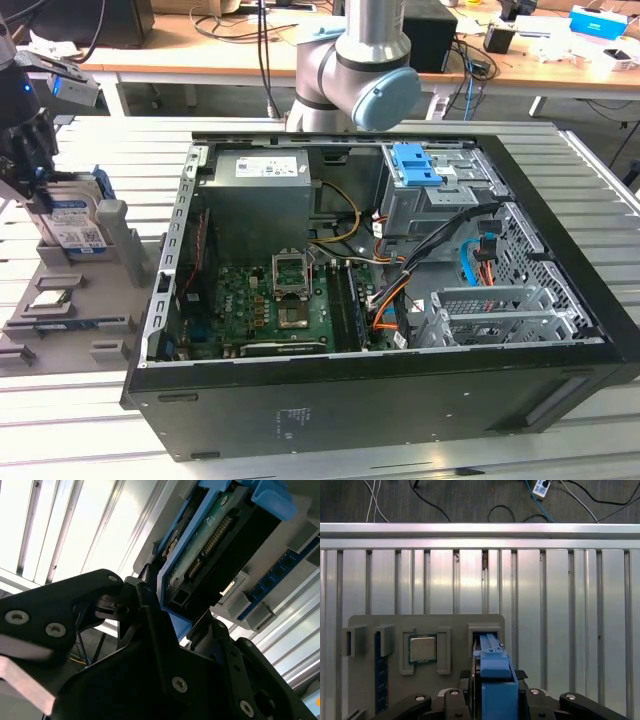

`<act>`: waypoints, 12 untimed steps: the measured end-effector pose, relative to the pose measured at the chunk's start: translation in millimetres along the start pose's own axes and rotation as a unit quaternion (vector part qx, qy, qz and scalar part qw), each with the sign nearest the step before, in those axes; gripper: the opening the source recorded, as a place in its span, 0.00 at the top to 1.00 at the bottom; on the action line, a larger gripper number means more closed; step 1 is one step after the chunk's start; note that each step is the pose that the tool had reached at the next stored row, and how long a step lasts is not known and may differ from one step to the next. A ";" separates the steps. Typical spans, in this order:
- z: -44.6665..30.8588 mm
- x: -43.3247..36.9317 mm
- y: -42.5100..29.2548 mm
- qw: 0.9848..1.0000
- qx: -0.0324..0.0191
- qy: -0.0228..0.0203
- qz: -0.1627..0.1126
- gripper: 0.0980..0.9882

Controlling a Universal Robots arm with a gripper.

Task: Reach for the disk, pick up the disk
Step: 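Pick up the disk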

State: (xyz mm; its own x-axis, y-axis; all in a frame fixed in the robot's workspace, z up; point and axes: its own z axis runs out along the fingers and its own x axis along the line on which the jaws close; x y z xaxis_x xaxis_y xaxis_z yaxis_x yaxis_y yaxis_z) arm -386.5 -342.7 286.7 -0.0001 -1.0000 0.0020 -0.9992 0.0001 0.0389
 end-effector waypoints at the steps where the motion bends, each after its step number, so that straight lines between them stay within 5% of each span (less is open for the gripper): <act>1: 0.0 0.0 0.0 1.000 0.000 0.000 0.000 0.66; 12: 0.4 0.0 0.0 1.000 0.000 0.000 0.000 0.70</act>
State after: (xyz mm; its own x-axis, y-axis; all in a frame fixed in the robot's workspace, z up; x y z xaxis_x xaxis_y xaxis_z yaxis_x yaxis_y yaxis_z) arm -386.5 -342.7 286.3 0.0003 -1.0000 0.0019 -0.9992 -0.0002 0.0389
